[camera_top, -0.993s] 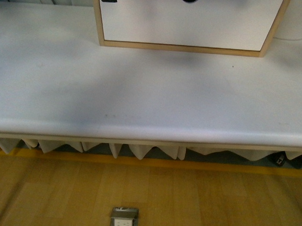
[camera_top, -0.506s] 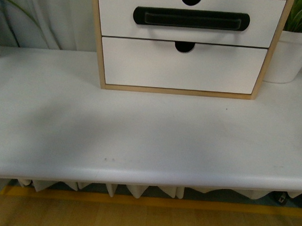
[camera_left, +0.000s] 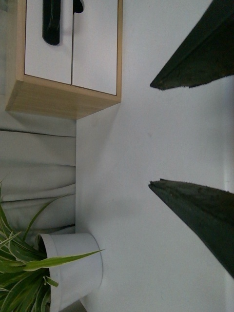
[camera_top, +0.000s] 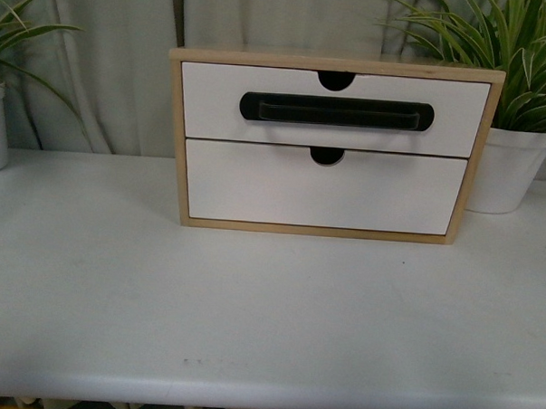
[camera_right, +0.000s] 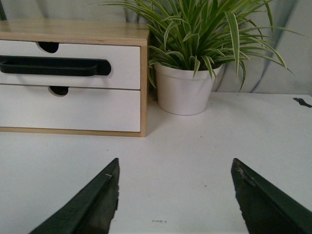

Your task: Close drawer sideways

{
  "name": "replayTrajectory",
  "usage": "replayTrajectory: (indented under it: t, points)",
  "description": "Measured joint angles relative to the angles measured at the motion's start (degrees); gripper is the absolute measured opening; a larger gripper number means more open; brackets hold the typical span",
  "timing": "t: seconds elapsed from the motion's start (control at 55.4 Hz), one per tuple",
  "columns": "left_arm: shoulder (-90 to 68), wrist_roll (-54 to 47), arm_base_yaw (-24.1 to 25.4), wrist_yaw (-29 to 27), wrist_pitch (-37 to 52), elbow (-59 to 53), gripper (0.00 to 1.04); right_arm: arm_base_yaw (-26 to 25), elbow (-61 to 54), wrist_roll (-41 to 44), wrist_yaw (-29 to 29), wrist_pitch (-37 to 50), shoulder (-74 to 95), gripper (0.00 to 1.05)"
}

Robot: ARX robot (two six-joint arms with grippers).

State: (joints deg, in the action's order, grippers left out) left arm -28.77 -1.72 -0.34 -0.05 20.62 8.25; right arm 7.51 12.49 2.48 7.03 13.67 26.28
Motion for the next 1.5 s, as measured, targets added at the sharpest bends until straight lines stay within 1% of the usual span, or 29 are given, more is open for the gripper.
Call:
replayTrajectory:
  t: [0.054,0.072,0.09,0.126,0.144,0.163,0.199,0.235,0.253,0.289,0.325,0.596,0.704,0.939,0.975,1.029,1.065,1.12,1.174,1.463,1.481,1.499]
  points:
    - [1.5,0.6,0.1,-0.1,-0.3,-1.3,0.45,-1.2,-1.7,-0.9,-1.0,0.1,-1.4,0.51]
    - [1.9,0.7,0.1,-0.1,-0.5,-1.6,0.42,-2.8,-2.4,-1.1,-3.6,0.1,-2.1,0.46]
    - [2.3,0.8,0.2,-0.1,-0.6,-1.9,0.38,-3.4,-2.6,-1.2,-4.5,0.1,-2.3,0.44]
    - [2.9,0.9,0.2,0.0,-0.9,-2.3,0.33,-5.4,-3.5,-1.4,-6.3,0.1,-3.1,0.37]
    - [3.3,0.9,0.2,0.0,-1.1,-2.6,0.29,-5.8,-3.6,-1.4,-6.5,0.1,-3.3,0.35]
    - [3.7,1.0,0.2,0.0,-1.3,-2.8,0.25,-6.6,-4.1,-1.5,-6.5,0.1,-3.9,0.30]
    - [4.7,1.0,0.2,0.0,-1.7,-3.3,0.18,-7.1,-4.5,-1.6,-6.5,0.1,-4.5,0.24]
    - [5.6,1.0,0.2,-0.1,-2.1,-3.6,0.11,-7.3,-5.2,-1.7,-6.7,0.0,-5.5,0.15]
    - [6.1,1.1,0.2,-0.1,-2.4,-3.9,0.06,-7.3,-5.5,-1.7,-6.8,-0.1,-5.8,0.12]
    - [6.7,1.4,0.2,0.0,-2.7,-4.1,0.04,-7.3,-6.0,-1.7,-6.9,-0.3,-6.5,0.05]
    - [7.3,1.4,0.2,0.0,-3.1,-4.3,0.04,-7.3,-6.4,-1.6,-7.0,-0.5,-7.1,0.01]
    - [12.5,1.6,0.2,0.0,-6.6,-6.1,0.04,-7.4,-8.8,-1.9,-6.9,-2.3,-11.3,0.01]
    - [14.2,1.6,0.2,0.0,-6.2,-7.7,0.04,-7.4,-9.5,-1.9,-6.9,-3.1,-12.8,0.01]
    - [17.6,1.7,0.2,0.0,-9.2,-7.7,0.04,-7.4,-11.5,-1.9,-7.0,-3.9,-16.1,0.01]
    - [17.9,1.7,0.2,0.0,-9.6,-7.7,0.04,-7.4,-11.8,-1.9,-7.0,-5.8,-18.0,0.01]
    - [18.6,1.7,0.2,0.0,-10.2,-7.7,0.04,-7.4,-12.1,-1.9,-7.0,-11.9,-22.6,0.01]
    - [19.4,1.7,0.2,0.0,-11.0,-7.7,0.04,-7.4,-12.1,-1.9,-7.1,-13.2,-24.2,0.01]
    - [23.3,1.7,0.2,0.0,-16.5,-7.7,0.04,-7.4,-12.1,-1.9,-7.1,-13.3,-25.6,0.01]
    - [26.8,1.7,0.2,0.1,-19.8,-7.7,0.04,-7.4,-12.1,-1.9,-7.1,-13.4,-26.0,0.01]
    - [28.5,1.8,0.2,0.0,-20.6,-7.7,0.04,-7.4,-12.1,-1.9,-7.1,-13.6,-26.1,0.01]
    - [28.5,1.8,0.2,0.0,-20.6,-7.7,0.05,-7.4,-12.1,-1.9,-7.1,-13.6,-26.1,0.01]
    - [28.5,1.8,0.2,0.0,-20.6,-7.7,0.08,-7.4,-12.1,-1.8,-7.1,-13.6,-26.1,0.02]
